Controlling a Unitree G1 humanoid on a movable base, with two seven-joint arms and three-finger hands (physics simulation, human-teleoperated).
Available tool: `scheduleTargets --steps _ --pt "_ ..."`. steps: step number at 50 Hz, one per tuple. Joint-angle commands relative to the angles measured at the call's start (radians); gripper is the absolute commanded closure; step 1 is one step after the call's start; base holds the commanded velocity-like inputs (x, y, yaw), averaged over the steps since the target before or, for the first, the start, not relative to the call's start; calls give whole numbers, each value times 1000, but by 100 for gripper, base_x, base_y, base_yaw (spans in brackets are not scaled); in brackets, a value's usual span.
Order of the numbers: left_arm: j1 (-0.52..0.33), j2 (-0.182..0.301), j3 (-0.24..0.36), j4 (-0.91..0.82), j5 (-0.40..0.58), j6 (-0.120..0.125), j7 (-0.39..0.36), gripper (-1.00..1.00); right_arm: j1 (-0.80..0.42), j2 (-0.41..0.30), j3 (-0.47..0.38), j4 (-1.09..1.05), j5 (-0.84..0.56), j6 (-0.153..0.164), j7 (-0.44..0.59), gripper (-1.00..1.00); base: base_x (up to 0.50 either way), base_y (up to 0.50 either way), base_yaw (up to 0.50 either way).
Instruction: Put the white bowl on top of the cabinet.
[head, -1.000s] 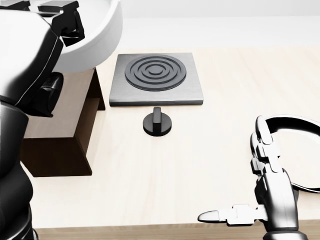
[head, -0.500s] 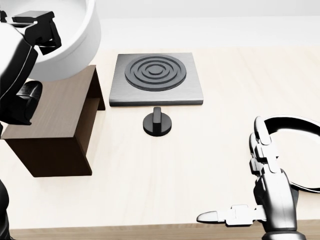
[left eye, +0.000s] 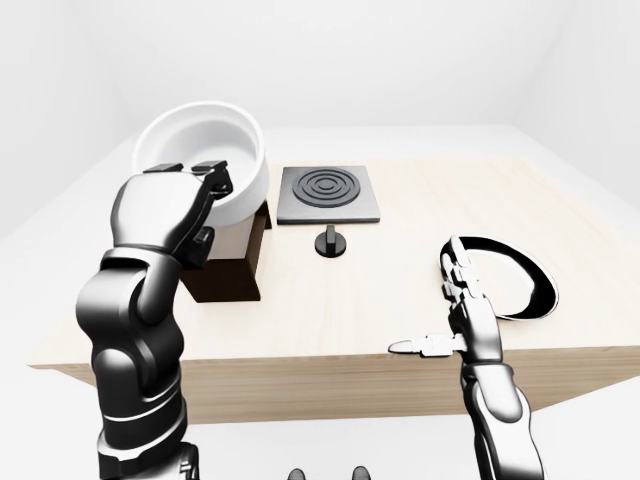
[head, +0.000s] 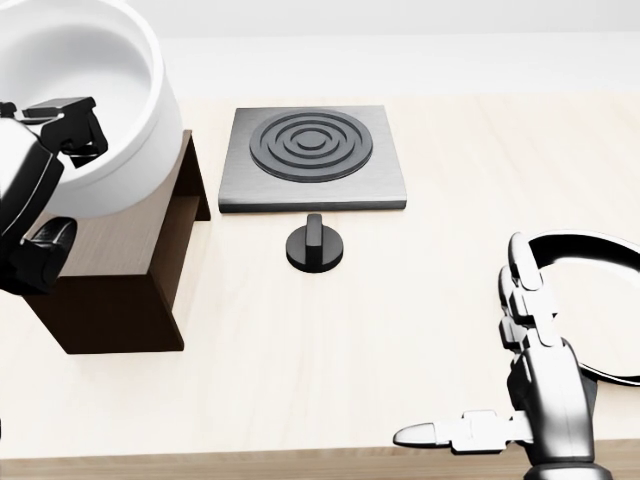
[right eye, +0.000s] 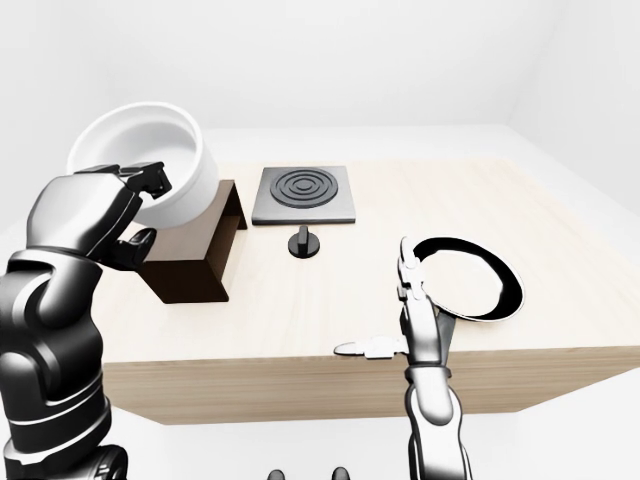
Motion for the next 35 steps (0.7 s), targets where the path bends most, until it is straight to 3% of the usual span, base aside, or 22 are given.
scheduleTargets --steps 1,35 --pt "48 15 30 24 -22 0 93 100 6 2 6 -1 -5 -5 -3 -100 0 0 0" --pt "33 63 53 139 -86 0 160 100 6 0 11 5 -10 -12 -3 -100 0 0 0"
